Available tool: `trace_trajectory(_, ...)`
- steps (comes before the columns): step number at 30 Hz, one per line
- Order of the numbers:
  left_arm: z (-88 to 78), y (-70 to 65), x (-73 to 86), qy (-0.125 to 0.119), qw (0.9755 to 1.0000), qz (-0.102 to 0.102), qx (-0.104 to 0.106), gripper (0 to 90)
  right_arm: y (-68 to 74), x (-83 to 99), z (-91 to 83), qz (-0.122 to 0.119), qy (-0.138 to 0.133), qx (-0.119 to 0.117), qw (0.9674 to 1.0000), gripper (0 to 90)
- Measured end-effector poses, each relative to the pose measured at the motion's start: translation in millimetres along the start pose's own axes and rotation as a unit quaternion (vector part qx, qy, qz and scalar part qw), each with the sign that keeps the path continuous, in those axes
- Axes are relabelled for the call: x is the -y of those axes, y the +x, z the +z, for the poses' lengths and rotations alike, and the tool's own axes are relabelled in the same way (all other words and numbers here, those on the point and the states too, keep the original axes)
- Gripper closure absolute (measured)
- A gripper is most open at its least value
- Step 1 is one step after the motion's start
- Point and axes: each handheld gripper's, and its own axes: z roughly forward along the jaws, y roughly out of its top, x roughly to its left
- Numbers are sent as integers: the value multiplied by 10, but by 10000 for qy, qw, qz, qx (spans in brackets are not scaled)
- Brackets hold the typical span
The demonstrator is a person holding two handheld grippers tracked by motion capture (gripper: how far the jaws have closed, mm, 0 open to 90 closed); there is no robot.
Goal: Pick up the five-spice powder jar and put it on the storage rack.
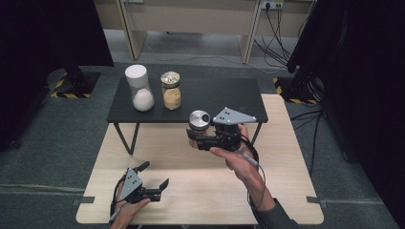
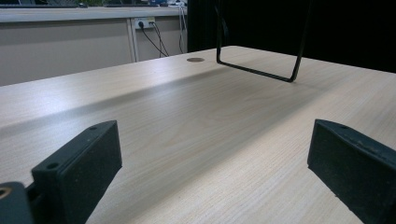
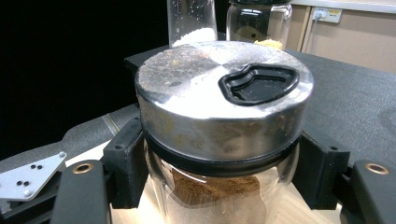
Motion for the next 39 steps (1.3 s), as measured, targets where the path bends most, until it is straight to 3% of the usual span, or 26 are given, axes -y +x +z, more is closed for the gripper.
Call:
trace_trajectory(20, 0, 1, -1, 3, 10000, -12, 5, 21, -80, -404, 92, -50, 17, 240, 9997, 306)
trace_trajectory(39, -2, 3, -1, 12, 10000, -13, 12, 20, -367, -570, 353, 117, -4, 742, 9972, 306)
